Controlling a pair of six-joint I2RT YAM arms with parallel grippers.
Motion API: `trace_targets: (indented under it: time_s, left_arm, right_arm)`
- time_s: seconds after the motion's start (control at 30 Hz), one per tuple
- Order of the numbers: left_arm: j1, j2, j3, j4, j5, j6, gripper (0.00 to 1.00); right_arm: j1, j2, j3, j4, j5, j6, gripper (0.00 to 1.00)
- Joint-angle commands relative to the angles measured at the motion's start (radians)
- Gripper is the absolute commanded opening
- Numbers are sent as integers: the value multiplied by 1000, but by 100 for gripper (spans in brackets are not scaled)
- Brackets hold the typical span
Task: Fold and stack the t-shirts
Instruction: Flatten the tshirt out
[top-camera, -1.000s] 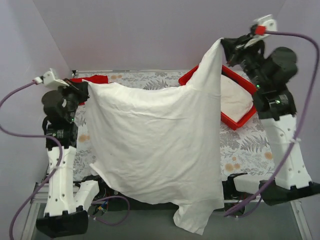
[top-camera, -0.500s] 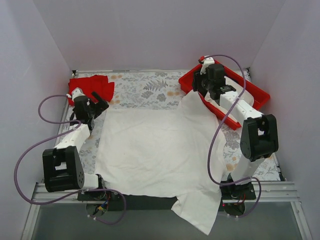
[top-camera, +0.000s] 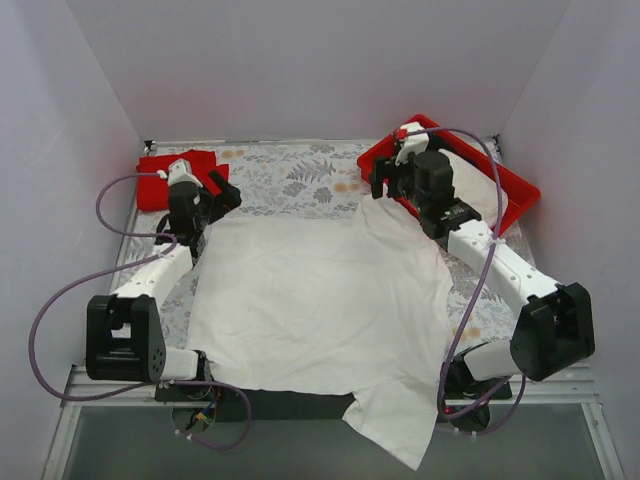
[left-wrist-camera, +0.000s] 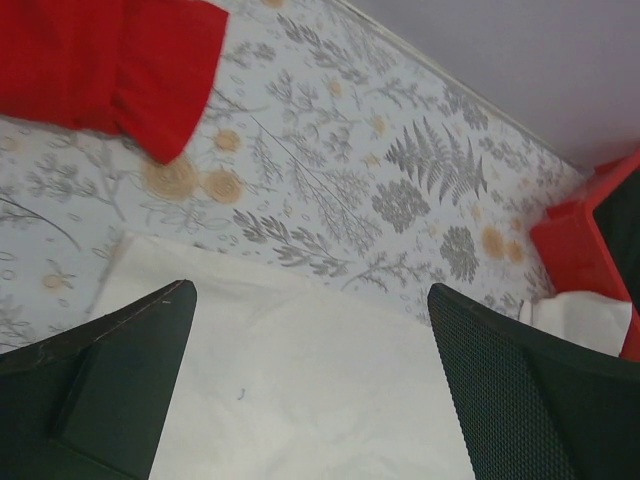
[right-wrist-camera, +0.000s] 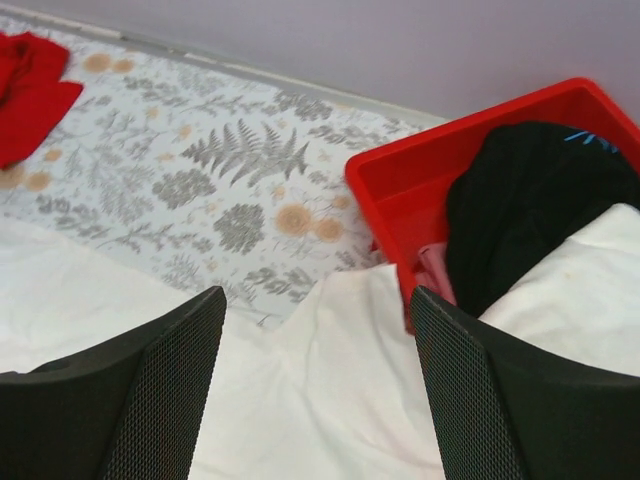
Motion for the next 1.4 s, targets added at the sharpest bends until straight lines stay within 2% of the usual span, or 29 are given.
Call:
trace_targets:
  time_s: [0.0, 0.1, 0.23, 0.6, 0.77, 1.0, 1.17, 1.37]
  left_arm:
    - [-91, 69, -11, 17, 14, 13, 93]
    - [-108, 129, -10, 32, 87, -4, 94]
    - [-106, 189, -2, 48, 103, -10, 94]
    - [-103, 362, 58, 31, 169, -21, 95]
    - [-74, 401, 73, 14, 183, -30, 95]
    - [54, 431, 48, 57, 298, -62, 95]
    - [78, 471, 90, 43, 305, -65, 95]
    - [111, 526, 133, 39, 307, -68, 95]
  right_arm:
    - [37, -4, -104, 41, -3, 45, 68]
    - [43, 15, -155, 42, -11, 71, 68]
    - [43, 67, -192, 42, -6, 84, 68]
    - [43, 272, -183, 44, -8, 114, 66]
    - [43, 329, -149, 42, -32, 116, 66]
    - [43, 447, -92, 42, -98, 140, 66]
    - [44, 513, -26, 31, -193, 162, 65]
    - [52, 607, 108, -16, -235, 171, 65]
